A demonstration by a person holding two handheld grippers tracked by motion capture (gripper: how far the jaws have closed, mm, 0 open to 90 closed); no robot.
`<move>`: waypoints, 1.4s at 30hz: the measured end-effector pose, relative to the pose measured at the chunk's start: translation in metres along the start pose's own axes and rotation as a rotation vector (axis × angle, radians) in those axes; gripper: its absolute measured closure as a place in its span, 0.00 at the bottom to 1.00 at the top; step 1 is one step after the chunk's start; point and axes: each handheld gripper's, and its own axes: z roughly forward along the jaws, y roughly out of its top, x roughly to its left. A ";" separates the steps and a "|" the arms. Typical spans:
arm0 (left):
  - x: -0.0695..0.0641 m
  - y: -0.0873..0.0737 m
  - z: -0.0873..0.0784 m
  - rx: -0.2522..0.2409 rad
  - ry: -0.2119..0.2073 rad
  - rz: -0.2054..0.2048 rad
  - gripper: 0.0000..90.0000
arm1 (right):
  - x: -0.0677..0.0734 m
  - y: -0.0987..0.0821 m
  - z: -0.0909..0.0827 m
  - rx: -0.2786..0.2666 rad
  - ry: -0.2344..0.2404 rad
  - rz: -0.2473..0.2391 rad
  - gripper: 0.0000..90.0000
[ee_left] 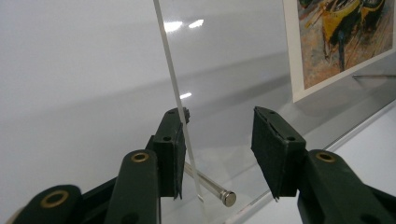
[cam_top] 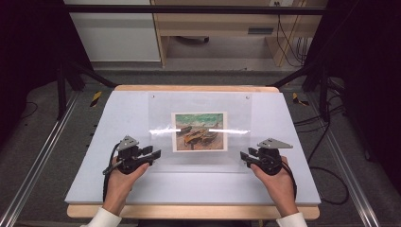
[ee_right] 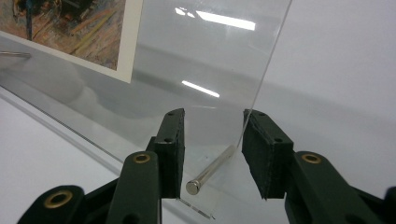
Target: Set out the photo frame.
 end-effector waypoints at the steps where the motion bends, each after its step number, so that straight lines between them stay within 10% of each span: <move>1: 0.000 0.000 0.000 0.000 -0.001 0.002 0.61 | 0.000 0.000 0.000 0.000 0.002 -0.001 0.66; 42: -0.004 -0.001 0.010 -0.011 0.067 0.034 0.63 | -0.003 0.007 0.007 -0.015 -0.052 -0.019 0.72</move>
